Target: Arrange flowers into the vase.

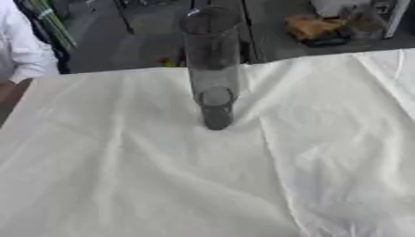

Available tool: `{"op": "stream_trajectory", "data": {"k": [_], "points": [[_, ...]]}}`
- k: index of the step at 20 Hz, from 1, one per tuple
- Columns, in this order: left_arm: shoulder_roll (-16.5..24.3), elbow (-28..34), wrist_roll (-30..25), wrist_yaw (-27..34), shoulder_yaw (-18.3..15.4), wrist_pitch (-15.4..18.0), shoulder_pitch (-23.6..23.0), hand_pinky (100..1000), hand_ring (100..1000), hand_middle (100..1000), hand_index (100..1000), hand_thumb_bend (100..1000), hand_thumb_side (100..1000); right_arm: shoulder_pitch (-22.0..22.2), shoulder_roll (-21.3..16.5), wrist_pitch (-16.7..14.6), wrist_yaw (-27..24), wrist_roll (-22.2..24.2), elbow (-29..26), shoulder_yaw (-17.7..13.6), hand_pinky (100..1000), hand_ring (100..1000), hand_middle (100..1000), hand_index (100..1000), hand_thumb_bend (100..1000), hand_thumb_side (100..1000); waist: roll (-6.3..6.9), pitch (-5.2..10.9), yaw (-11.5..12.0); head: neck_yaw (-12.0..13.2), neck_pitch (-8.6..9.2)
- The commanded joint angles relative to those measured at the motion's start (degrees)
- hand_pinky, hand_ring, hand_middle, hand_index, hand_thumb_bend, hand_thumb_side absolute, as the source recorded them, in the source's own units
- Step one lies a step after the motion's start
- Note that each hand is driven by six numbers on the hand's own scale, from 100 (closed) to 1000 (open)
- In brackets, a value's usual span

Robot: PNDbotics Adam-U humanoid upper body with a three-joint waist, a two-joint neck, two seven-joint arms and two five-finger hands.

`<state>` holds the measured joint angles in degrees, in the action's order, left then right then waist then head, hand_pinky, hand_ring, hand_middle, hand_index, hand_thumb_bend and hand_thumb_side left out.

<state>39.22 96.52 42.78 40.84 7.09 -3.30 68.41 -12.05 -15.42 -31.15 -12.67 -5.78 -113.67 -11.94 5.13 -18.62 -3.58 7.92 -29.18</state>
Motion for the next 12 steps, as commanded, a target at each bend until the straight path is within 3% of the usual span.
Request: {"op": "stream_trajectory", "data": {"k": [1, 8, 12], "points": [[0.8, 1.1, 0.5, 0.5, -1.1, 1.8, 1.7, 100, 100, 100, 100, 156, 722, -0.2, -0.9, -0.4, 0.3, 0.1, -0.9, 0.0, 850, 853, 615, 915, 100, 995, -0.4, 0.91, -0.2, 0.5, 0.03], [0.7, 1.5, 0.9, 1.1, -1.1, 3.6, 2.3, 100, 100, 100, 100, 174, 717, 0.0, -0.6, -0.7, 0.4, 0.4, -0.9, 0.2, 850, 854, 614, 915, 100, 999, -0.81, 0.58, -0.5, 0.4, 3.55], [0.2, 2.3, 1.4, 2.6, -1.5, 4.6, 2.8, 100, 100, 100, 100, 200, 702, -0.2, -0.6, -0.6, 0.1, 0.7, -0.9, 0.5, 850, 854, 614, 915, 100, 999, -0.76, 0.64, -0.8, 0.3, 4.7]]}}
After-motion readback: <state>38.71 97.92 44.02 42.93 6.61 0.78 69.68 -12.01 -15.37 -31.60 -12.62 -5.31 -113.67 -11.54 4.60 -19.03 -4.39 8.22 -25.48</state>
